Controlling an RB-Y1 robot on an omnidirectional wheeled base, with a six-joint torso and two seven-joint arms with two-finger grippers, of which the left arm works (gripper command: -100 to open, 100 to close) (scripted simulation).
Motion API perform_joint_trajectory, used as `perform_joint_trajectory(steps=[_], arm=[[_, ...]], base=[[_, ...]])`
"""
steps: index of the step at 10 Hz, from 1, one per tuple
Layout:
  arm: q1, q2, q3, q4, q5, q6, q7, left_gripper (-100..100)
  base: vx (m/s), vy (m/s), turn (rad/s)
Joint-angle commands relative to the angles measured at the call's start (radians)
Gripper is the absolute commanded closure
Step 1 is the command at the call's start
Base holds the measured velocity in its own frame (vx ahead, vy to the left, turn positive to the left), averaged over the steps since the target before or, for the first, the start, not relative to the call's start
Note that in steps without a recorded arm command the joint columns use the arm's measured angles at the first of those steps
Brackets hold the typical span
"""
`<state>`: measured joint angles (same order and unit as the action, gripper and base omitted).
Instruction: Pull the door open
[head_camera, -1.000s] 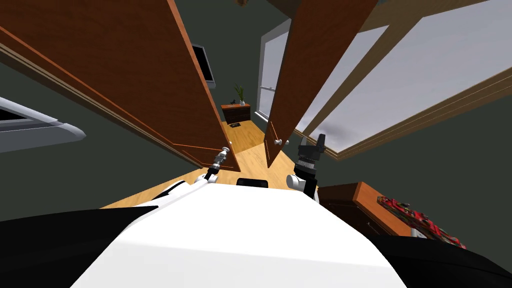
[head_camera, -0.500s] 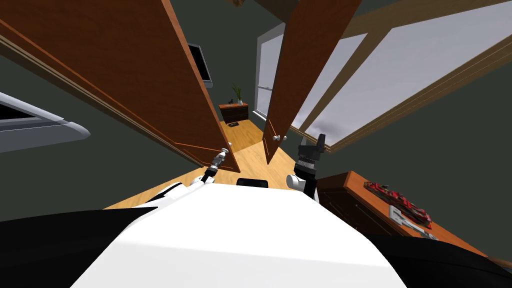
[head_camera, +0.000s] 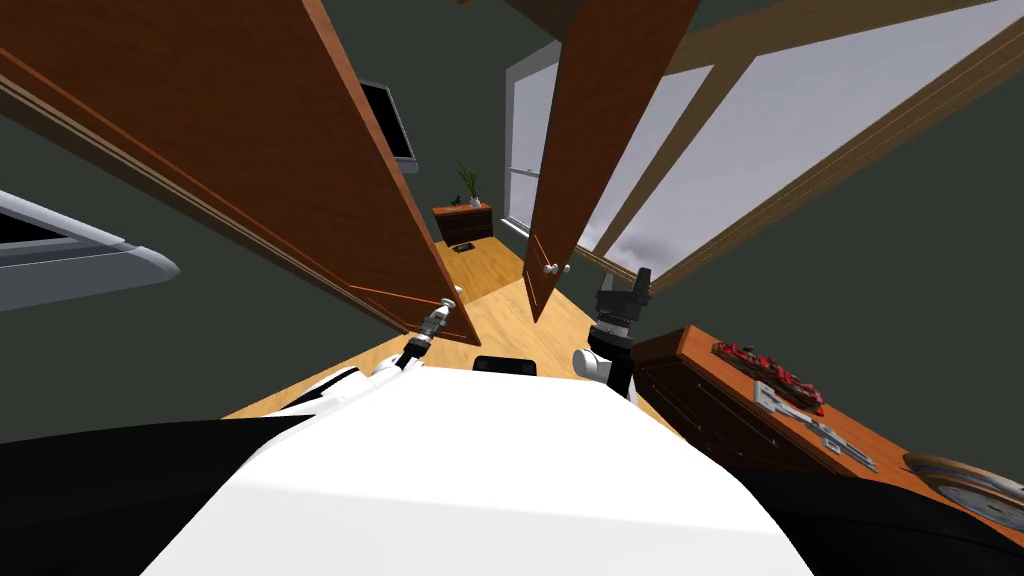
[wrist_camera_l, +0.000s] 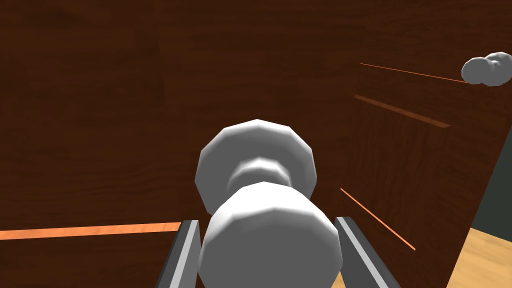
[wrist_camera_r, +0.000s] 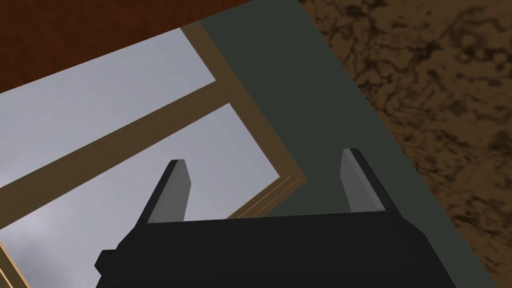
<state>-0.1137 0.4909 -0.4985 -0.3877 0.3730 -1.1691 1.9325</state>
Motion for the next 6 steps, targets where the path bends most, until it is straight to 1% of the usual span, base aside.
perform_joint_trajectory(steps=[1,2,3,5,6], arm=[[0.000,0.000,0.000,0.000,0.000,0.000,0.000,100],[0.014,0.008,-0.006,0.006,-0.005,-0.023,0.011,100],[0.017,0.010,-0.007,0.007,-0.006,-0.030,0.013,100],[0.035,0.022,-0.012,0.011,-0.011,-0.058,0.025,100],[0.035,0.022,-0.012,-0.005,-0.011,-0.058,0.025,100]], base=[[-0.065,0.026,-0.021],[-0.113,0.071,-0.160],[-0.180,0.080,-0.207],[-0.194,0.082,-0.139],[-0.147,0.080,-0.069]])
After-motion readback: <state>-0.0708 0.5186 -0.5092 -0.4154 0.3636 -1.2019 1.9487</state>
